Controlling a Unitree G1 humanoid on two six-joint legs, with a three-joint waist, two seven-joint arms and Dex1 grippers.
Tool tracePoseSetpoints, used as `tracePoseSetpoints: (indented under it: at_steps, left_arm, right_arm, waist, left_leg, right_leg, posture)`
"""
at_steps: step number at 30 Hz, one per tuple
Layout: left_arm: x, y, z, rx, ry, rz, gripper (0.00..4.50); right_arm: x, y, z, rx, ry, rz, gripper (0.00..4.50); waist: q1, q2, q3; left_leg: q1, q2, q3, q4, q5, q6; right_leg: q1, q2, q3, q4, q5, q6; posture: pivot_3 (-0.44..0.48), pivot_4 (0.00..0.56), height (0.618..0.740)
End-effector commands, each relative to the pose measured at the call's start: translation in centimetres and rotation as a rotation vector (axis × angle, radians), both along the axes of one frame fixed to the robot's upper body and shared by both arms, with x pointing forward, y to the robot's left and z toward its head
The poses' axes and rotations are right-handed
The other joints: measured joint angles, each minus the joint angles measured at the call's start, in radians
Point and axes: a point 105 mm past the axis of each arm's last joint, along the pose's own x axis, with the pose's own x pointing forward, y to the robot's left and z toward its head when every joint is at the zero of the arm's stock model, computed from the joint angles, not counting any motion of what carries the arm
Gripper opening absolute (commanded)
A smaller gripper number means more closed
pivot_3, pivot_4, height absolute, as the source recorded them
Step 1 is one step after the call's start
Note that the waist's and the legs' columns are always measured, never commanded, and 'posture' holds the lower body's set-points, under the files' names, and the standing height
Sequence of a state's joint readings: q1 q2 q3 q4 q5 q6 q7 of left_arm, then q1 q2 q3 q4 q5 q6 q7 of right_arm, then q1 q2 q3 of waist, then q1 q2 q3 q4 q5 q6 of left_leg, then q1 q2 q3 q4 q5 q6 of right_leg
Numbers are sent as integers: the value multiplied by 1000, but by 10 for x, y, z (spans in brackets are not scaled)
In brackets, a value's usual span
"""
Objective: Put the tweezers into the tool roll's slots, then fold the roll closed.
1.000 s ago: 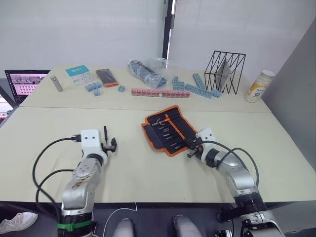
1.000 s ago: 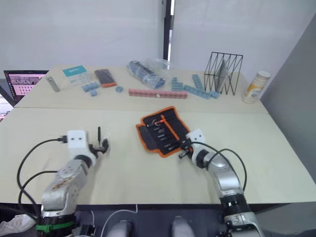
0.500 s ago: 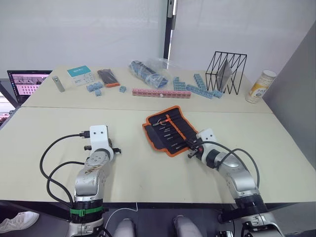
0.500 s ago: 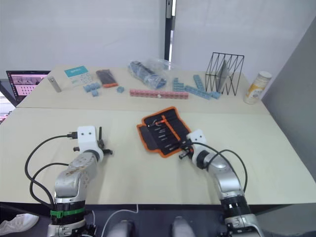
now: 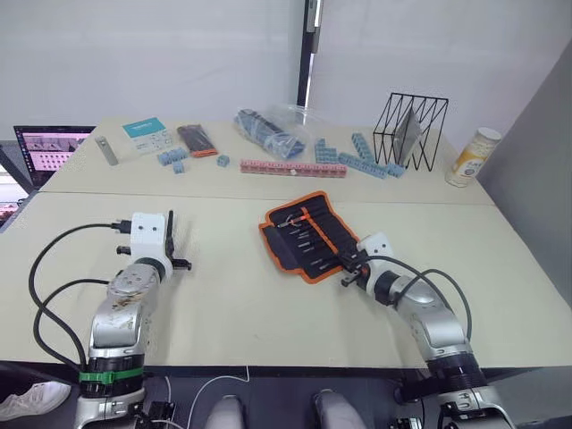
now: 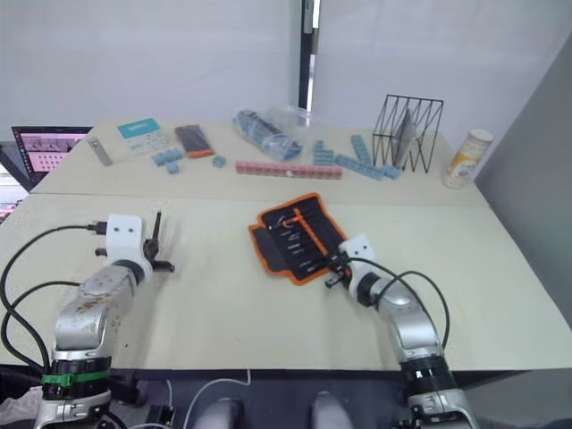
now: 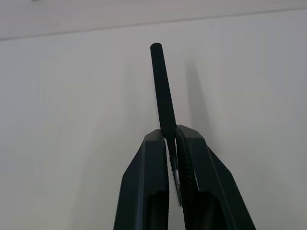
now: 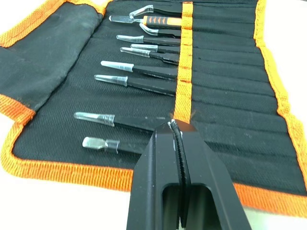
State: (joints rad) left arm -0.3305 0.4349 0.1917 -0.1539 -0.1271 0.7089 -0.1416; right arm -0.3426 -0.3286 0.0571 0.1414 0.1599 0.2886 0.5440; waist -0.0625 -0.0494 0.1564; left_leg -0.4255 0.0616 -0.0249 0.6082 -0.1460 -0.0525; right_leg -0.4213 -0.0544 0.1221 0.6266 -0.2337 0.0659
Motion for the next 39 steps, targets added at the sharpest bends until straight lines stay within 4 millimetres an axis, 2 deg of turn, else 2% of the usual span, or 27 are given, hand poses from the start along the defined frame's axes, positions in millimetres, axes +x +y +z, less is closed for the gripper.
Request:
tracePoseSetpoints:
  at_steps: [1,6,10,12,17,21,25,28,34,39]
  left_arm:
    - [10,-30,39,26,-100,-218,49]
    - [7,-73,55,12,-59,-522,49]
    - [-13,-124,53,-129,105,-853,49]
    - [-14,-136,52,-114,147,-916,49]
    - [1,-172,48,0,218,-1022,49]
    - [15,-184,32,75,310,-1004,49]
    - [8,-206,28,43,362,-1097,49]
    - [7,-217,23,81,391,-1135,49]
    - [14,-222,7,131,469,-1101,49]
    - [17,-221,4,165,479,-1106,49]
  right_arm:
    - [-1,-5,-1,-9,-5,-25,0]
    - [-2,-8,3,3,-24,-52,0]
    - [-2,-11,3,7,-24,-72,0]
    - [-4,-12,0,3,-13,-74,0]
    - [-6,-9,-3,6,-13,-86,0]
    - [-7,-8,-2,17,-18,-101,0]
    - [-6,-7,-3,13,-19,-115,0]
    - [-4,-5,-2,17,-22,-118,0]
    - [-3,-4,0,22,-28,-125,0]
    - [-4,-5,-1,22,-28,-129,0]
  waist:
    - [2,0,0]
    - [-3,0,0]
    - [-3,0,0]
    - [-3,0,0]
    - [1,0,0]
    - [0,0,0]
    - [-5,1,1]
    - [-4,1,1]
    - [-5,1,1]
    - [-5,1,1]
  left_leg:
    - [0,0,0,0,0,0]
    - [0,0,0,-1,0,0]
    - [-1,0,0,-2,2,3]
    - [-2,0,-1,-2,4,7]
    - [-3,-1,-2,0,4,7]
    - [-3,-2,-2,0,5,7]
    - [-4,-1,-2,-1,5,8]
    - [-5,-2,-3,-1,5,8]
    - [-5,-2,-3,0,5,8]
    - [-5,-2,-3,0,5,8]
  right_leg:
    - [0,0,0,0,0,0]
    - [0,0,0,0,0,0]
    - [-1,0,0,0,0,0]
    - [-2,0,0,0,0,1]
    - [-1,0,0,0,0,1]
    - [-1,0,1,0,0,1]
    - [-3,0,0,0,0,3]
    - [-2,0,0,0,0,3]
    - [-2,0,1,0,-1,3]
    - [-2,0,1,1,0,3]
  posture:
    - [0,150,740]
    - [0,150,740]
    - [0,150,740]
    - [0,150,740]
    - [0,150,740]
    - [0,150,740]
    - [0,150,740]
    - [0,150,740]
    - [0,150,740]
    - [0,150,740]
